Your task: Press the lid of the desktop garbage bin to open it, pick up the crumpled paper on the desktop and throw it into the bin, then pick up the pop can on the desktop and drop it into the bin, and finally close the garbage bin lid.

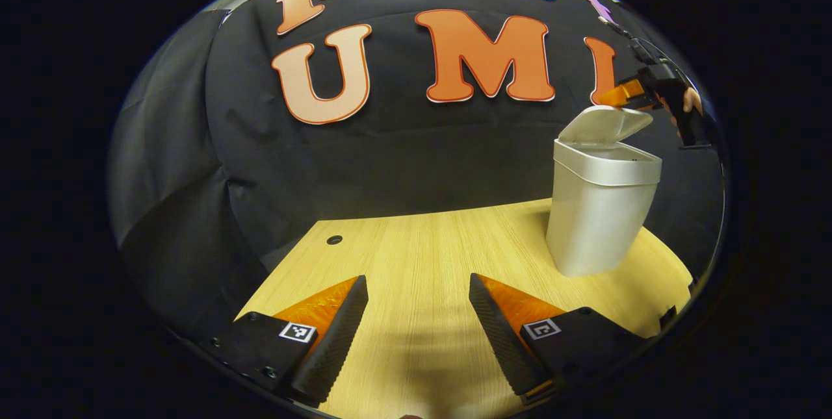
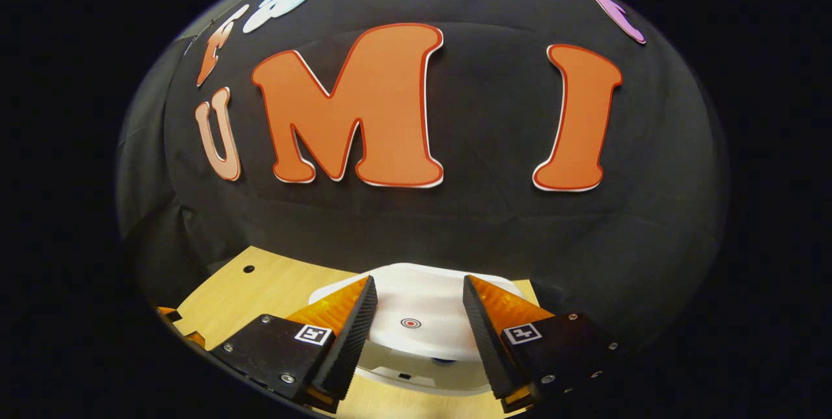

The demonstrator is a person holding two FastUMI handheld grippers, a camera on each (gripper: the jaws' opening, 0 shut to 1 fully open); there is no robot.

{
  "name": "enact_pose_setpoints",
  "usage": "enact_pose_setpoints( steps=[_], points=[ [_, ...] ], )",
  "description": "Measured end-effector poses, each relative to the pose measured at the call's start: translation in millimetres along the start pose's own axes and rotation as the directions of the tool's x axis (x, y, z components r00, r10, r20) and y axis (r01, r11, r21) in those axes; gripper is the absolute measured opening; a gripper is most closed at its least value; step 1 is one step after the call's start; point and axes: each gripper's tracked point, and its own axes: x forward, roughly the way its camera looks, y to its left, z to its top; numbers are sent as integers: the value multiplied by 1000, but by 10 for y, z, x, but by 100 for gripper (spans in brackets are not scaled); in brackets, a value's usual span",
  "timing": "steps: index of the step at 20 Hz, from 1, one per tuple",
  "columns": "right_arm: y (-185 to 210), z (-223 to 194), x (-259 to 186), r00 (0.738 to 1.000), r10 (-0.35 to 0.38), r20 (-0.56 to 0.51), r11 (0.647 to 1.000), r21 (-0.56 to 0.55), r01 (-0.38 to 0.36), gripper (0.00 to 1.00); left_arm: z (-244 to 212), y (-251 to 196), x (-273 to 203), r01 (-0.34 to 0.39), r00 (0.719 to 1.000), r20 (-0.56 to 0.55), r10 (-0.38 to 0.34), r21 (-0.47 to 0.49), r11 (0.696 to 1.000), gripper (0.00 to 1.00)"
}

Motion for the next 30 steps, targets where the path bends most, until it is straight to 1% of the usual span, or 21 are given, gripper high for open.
enact_pose_setpoints(
  steps=[1,4,7,8,9,10,11,12,13,14,15,16,18,21,22,23,26,28,30],
  points=[
    [19,-70,-10,1000,2,-13,1000,7,-2,81,-21,-27,-8,5,1000,-3,-5,3,1000,100],
    [57,-216,-10,1000,10,-21,1000,19,-10,81,-31,-69,-11,22,1000,-13,-22,6,1000,100],
    [81,-389,-35,999,13,-44,1000,22,-12,73,-53,-98,-8,33,999,-26,-33,13,999,100],
    [91,-448,-33,999,13,-53,1000,20,-11,72,-61,-98,-8,34,999,-31,-34,18,999,100],
    [94,-507,-39,998,10,-58,1000,5,-9,69,-68,-108,-13,37,999,-37,-36,23,999,100],
    [97,-559,-28,998,7,-60,1000,-18,-8,63,-70,-120,-14,42,998,-41,-41,27,999,100],
    [107,-612,-38,998,4,-68,999,-38,-6,63,-73,-140,-11,49,998,-44,-48,31,998,100],
    [111,-636,-43,998,1,-71,999,-48,-5,61,-71,-155,-7,57,997,-46,-55,36,998,100],
    [117,-617,-38,999,-1,-45,999,-42,-1,54,-73,-173,-4,65,997,-46,-63,41,997,100],
    [115,-640,-70,999,-7,-45,999,-36,5,57,-73,-189,4,73,996,-46,-71,45,996,100],
    [125,-645,-71,1000,-16,-23,1000,-27,15,52,-73,-209,8,83,996,-47,-80,47,995,100],
    [138,-678,-81,1000,-26,-9,999,-22,25,50,-63,-223,20,93,995,-49,-90,53,994,100],
    [155,-729,-77,999,-47,9,999,-11,47,41,-34,-233,28,112,993,-41,-109,75,991,100],
    [186,-771,-108,998,-60,21,997,52,59,25,46,-218,79,134,991,-14,-133,109,985,100],
    [194,-781,-132,998,-65,27,996,69,63,23,72,-223,97,141,990,-3,-141,114,984,100],
    [200,-803,-152,997,-69,31,995,79,66,14,99,-231,109,148,989,2,-149,117,982,100],
    [231,-823,-225,994,-101,40,994,39,100,13,227,-182,142,154,986,40,-160,130,979,100],
    [242,-794,-290,990,-132,57,991,10,132,13,340,-156,171,151,984,76,-161,120,981,100],
    [279,-830,-362,987,-152,49,988,-12,152,13,461,-125,190,143,981,117,-155,104,984,100]
  ],
)
